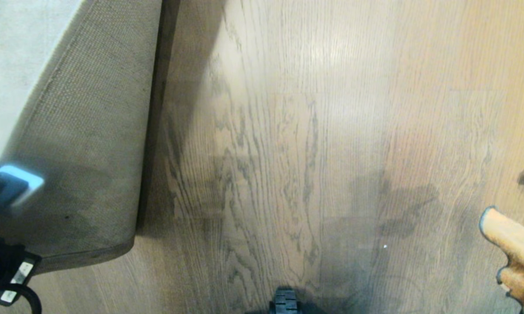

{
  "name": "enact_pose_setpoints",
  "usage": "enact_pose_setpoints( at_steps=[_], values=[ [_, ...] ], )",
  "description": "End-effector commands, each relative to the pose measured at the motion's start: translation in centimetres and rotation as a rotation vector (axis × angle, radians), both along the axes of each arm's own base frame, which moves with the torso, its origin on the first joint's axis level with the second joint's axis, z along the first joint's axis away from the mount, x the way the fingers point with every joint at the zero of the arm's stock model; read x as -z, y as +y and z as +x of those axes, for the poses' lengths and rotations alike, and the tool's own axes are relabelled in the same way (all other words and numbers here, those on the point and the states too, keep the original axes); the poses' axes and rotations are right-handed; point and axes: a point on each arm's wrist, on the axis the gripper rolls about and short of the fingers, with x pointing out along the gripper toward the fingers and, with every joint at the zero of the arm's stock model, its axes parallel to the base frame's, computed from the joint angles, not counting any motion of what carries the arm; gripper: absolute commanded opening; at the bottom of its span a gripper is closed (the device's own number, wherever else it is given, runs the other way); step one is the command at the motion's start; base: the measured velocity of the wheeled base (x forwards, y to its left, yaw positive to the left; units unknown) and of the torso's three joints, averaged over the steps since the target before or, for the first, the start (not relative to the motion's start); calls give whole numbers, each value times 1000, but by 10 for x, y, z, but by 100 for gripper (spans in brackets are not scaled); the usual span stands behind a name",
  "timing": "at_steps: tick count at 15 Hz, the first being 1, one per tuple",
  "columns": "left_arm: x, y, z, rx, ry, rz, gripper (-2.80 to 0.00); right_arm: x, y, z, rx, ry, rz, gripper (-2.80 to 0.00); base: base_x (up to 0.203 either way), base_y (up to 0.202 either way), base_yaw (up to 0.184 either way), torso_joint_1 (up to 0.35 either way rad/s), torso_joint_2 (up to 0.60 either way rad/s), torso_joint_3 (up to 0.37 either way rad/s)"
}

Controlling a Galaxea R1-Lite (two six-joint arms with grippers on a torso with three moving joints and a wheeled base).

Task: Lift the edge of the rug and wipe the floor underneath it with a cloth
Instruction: Lay down the carpet

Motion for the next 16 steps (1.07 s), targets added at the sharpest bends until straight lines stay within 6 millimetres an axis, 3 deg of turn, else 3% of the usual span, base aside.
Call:
enact_pose_setpoints(
  at_steps=[1, 4, 11, 16],
  values=[
    [1, 1, -1, -2, 5, 6, -280, 15, 1, -11, -67, -9, 9, -280, 0, 0, 0, 0, 0, 0],
    [2, 1, -3, -1, 4, 6, -280, 27, 2, -11, -82, 23, 11, -280, 0, 0, 0, 0, 0, 0],
    [2, 0, -5, 21, 0, 4, -280, 33, 2, -16, -67, 28, 25, -280, 0, 0, 0, 0, 0, 0],
    [2, -1, -5, 28, -2, 3, -280, 35, 2, -27, -62, -120, 37, -280, 0, 0, 0, 0, 0, 0]
  ],
)
